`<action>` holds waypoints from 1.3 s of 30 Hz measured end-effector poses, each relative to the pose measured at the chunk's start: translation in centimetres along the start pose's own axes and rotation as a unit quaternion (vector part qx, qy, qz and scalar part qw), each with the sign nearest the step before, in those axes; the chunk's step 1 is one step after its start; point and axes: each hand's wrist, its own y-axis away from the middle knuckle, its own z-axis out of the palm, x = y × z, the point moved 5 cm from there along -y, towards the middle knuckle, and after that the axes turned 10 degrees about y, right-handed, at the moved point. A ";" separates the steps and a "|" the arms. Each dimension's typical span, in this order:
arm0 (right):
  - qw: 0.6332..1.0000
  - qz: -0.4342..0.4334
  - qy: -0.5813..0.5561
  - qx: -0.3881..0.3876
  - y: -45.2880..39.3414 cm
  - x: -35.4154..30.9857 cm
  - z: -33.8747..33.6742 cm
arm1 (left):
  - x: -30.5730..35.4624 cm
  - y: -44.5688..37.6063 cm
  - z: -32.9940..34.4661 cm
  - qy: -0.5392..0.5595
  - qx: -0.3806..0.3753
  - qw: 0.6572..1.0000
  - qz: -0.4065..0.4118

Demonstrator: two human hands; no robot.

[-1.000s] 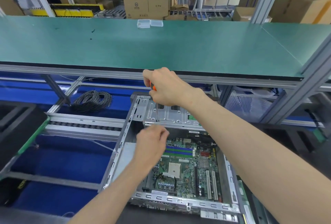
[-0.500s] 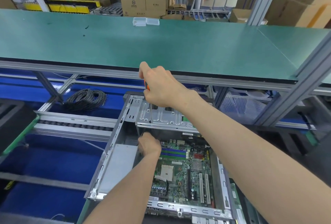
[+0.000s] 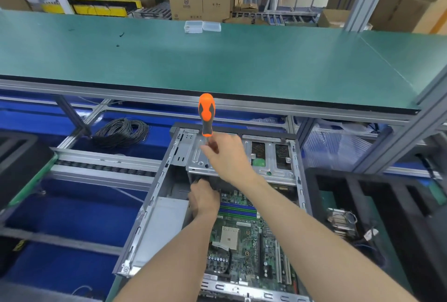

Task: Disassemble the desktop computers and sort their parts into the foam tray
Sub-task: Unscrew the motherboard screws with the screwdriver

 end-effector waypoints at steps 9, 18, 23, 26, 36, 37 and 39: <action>0.999 -0.014 0.015 -0.037 0.9 0.7 2.9 | -0.2 -0.5 0.7 -0.067 -0.011 0.997 0.042; 0.997 -0.067 0.047 0.009 1.2 -0.1 1.4 | -0.5 -0.1 0.8 0.105 0.008 0.994 0.015; 0.995 -0.085 0.054 0.022 1.0 -0.8 0.3 | 0.8 0.8 0.1 0.080 0.006 0.996 0.039; 0.996 -0.075 0.048 0.014 0.9 -0.8 0.0 | 1.1 1.1 -0.1 -0.007 -0.025 1.000 0.006; 0.991 -0.076 0.010 0.106 0.0 -3.2 -4.5 | 0.6 4.2 -1.9 0.412 -0.038 0.889 -0.198; 0.990 -0.076 -0.006 0.118 -0.1 -3.4 -5.3 | 1.0 4.7 -1.9 0.420 -0.039 0.889 -0.178; 0.987 -0.074 -0.024 0.144 0.2 -3.4 -6.7 | 1.0 5.3 -2.1 0.451 -0.039 0.875 -0.172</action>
